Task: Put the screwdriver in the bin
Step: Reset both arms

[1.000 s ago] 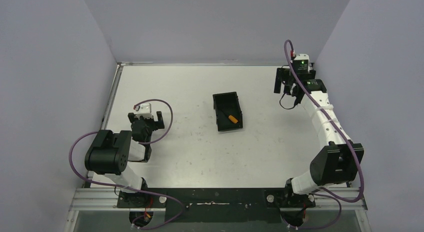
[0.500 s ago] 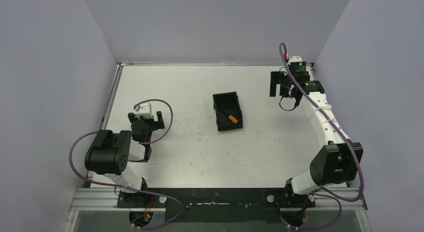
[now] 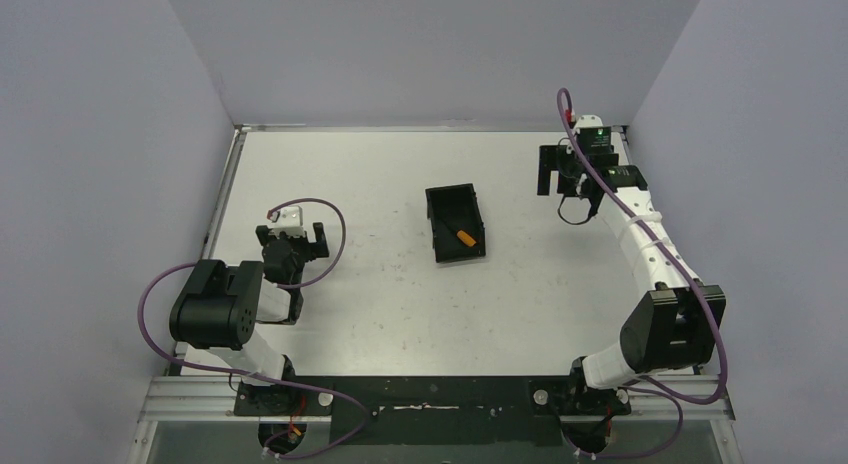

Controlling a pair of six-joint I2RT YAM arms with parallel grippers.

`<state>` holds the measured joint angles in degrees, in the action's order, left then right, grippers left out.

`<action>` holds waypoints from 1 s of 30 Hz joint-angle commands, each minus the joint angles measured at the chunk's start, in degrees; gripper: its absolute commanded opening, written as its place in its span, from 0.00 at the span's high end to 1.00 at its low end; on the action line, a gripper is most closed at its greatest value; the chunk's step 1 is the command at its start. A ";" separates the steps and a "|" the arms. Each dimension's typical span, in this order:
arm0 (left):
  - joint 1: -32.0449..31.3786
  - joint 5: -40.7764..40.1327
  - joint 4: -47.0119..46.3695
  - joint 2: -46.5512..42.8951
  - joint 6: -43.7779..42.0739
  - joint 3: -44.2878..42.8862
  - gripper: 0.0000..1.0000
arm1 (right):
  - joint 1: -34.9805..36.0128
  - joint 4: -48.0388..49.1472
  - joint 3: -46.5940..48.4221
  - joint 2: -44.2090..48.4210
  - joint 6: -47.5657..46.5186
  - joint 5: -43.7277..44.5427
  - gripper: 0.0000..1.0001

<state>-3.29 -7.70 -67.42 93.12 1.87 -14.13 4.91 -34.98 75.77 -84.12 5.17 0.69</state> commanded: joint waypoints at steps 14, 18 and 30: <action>-0.05 -0.28 -2.08 -0.79 -0.10 -0.37 0.03 | 0.13 19.55 -16.19 17.89 1.27 1.86 0.00; -0.05 -0.23 -2.08 -0.86 -0.10 -0.37 0.03 | 0.12 19.47 -16.02 19.38 1.90 2.91 0.00; -0.05 -0.30 -2.15 -0.76 -0.04 -0.37 0.03 | 0.15 17.71 -14.87 18.14 2.30 4.33 0.00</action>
